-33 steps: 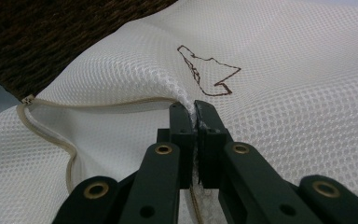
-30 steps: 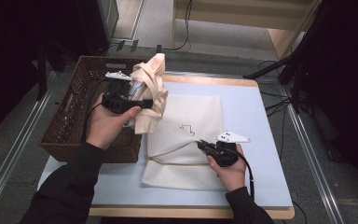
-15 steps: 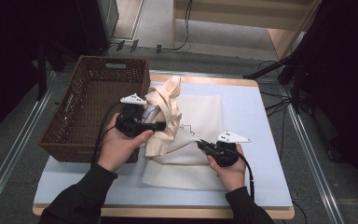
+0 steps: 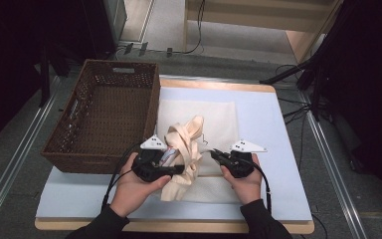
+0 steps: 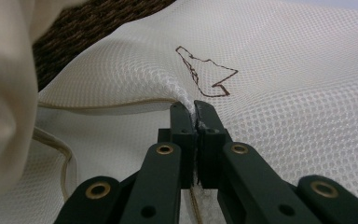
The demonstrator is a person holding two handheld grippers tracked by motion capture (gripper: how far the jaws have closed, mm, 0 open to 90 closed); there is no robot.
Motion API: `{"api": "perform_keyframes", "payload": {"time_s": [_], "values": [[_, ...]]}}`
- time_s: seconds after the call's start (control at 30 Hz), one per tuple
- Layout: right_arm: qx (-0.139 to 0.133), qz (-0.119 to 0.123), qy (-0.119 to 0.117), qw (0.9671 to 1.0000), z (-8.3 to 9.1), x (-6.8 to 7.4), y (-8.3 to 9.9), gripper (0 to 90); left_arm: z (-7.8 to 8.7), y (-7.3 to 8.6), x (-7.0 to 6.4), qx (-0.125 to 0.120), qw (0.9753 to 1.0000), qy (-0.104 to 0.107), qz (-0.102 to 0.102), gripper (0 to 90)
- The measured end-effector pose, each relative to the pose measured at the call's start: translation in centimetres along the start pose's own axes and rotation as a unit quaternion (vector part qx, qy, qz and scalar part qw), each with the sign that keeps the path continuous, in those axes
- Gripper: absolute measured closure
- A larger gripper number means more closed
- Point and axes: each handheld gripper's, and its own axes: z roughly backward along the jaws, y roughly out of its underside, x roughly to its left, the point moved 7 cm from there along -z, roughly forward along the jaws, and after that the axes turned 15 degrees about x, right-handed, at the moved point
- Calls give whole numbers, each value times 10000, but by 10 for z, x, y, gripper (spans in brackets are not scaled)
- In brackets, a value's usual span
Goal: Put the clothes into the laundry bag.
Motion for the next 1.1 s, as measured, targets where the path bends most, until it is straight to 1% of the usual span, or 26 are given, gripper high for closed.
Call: {"api": "perform_keyframes", "payload": {"time_s": [0.07,0.17,0.27,0.3,0.33,0.37,0.4,0.43,0.47,0.53,0.6,0.67,0.73,0.8,0.87,0.9,0.93,0.97,1.0,1.03,1.1], "values": [[1,-15,6,10000,-1,0,0,884,-8,10,-2,36,10000,61,10,622],[28,-7,38,10000,-2,0,0,885,-24,24,-1,161,9998,51,49,599],[23,-12,0,10000,-3,1,0,884,-44,35,2,260,9996,69,83,511],[33,-16,-1,10000,-4,2,0,884,-47,37,3,241,9995,119,152,476],[32,-10,4,10000,-4,2,0,885,-48,37,4,232,9994,183,171,443],[31,-2,6,10000,-3,2,0,884,-47,37,2,244,9993,225,140,415],[27,-1,3,10000,-3,2,0,884,-46,36,1,289,9993,241,78,370],[3,3,14,10000,-2,2,0,884,-43,36,0,282,9993,219,53,307],[-19,16,37,10000,-1,2,-1,884,-40,35,-1,248,9995,216,36,278],[-89,35,34,9999,1,3,-2,884,-33,33,-1,122,9995,277,85,220],[-106,22,37,9999,2,3,-2,885,-26,31,0,-20,9993,338,142,176],[-110,38,39,9999,2,3,-2,884,-17,26,1,-214,9993,283,144,148],[-102,25,29,9999,2,3,-2,884,-8,19,1,-372,9988,290,133,142],[-115,32,31,9999,1,3,-2,884,-3,12,-1,-435,9981,428,102,147],[-116,34,27,9999,1,4,-3,884,-3,5,-4,-403,9989,210,63,166],[-118,35,28,9999,1,4,-3,884,-4,2,-6,-380,9990,228,67,188],[-116,34,30,9999,1,4,-3,884,-8,-1,-8,-324,9993,203,58,199],[-116,22,15,9999,2,4,-2,884,-12,-3,-8,-247,9997,60,33,223],[-118,20,6,9999,2,4,-3,884,-15,-4,-8,-209,9998,-20,31,243],[-116,29,8,9999,2,4,-3,884,-19,-5,-9,-186,9998,-54,14,270],[-114,34,6,9999,2,5,-2,884,-25,-7,-8,-133,9999,-104,-19,410]]}}
